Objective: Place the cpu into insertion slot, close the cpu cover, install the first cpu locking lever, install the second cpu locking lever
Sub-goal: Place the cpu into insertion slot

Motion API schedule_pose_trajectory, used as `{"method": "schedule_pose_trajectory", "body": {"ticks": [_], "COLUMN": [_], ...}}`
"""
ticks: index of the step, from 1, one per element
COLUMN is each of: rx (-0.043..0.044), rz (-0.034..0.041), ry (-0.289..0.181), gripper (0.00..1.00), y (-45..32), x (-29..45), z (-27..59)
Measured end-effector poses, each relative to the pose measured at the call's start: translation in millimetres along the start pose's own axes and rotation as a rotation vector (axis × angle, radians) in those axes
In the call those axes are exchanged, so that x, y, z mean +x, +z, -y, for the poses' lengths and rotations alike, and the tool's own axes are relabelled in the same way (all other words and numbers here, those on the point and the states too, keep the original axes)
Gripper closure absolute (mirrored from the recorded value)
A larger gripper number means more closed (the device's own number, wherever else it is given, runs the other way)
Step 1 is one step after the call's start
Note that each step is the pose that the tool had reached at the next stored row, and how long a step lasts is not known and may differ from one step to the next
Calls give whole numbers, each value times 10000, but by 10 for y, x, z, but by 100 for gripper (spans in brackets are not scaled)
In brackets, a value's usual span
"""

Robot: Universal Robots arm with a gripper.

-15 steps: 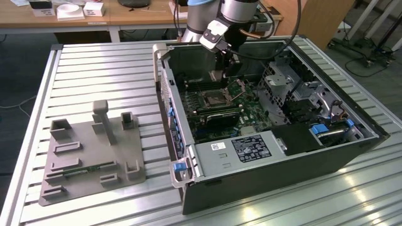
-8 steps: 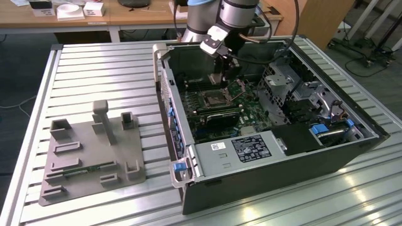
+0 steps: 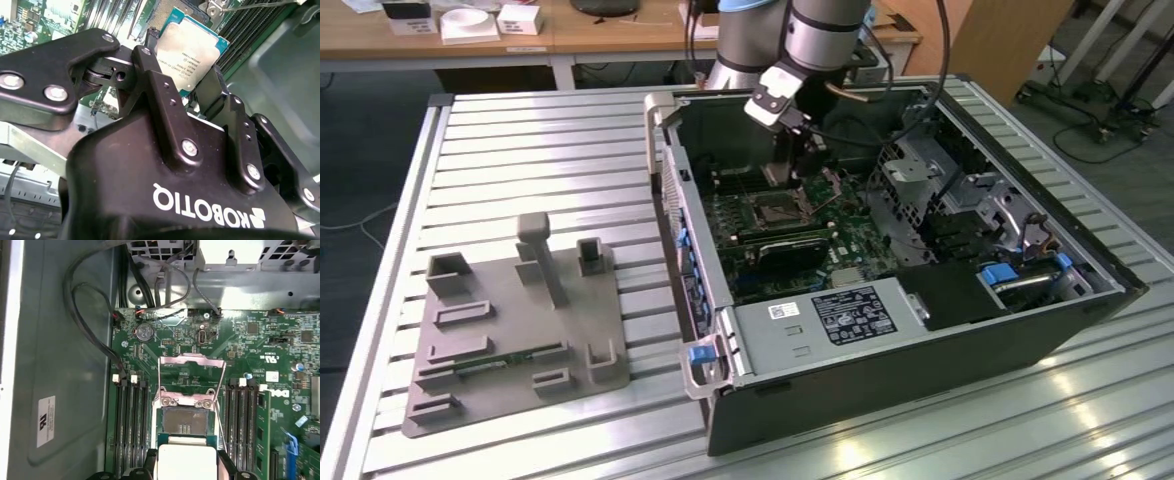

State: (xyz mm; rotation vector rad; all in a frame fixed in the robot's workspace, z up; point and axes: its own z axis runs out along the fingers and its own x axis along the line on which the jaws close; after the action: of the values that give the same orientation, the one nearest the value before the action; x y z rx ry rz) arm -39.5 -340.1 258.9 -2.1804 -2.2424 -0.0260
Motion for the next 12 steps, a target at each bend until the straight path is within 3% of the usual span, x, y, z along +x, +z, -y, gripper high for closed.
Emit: {"method": "schedule_pose_trajectory", "body": {"ticks": [5,12], "rx": [2,3], "rz": [0,-1], "ry": [-61,-97], "gripper": [46,46], "y": [86,102], "x": [5,5], "z": [-2,-2]}}
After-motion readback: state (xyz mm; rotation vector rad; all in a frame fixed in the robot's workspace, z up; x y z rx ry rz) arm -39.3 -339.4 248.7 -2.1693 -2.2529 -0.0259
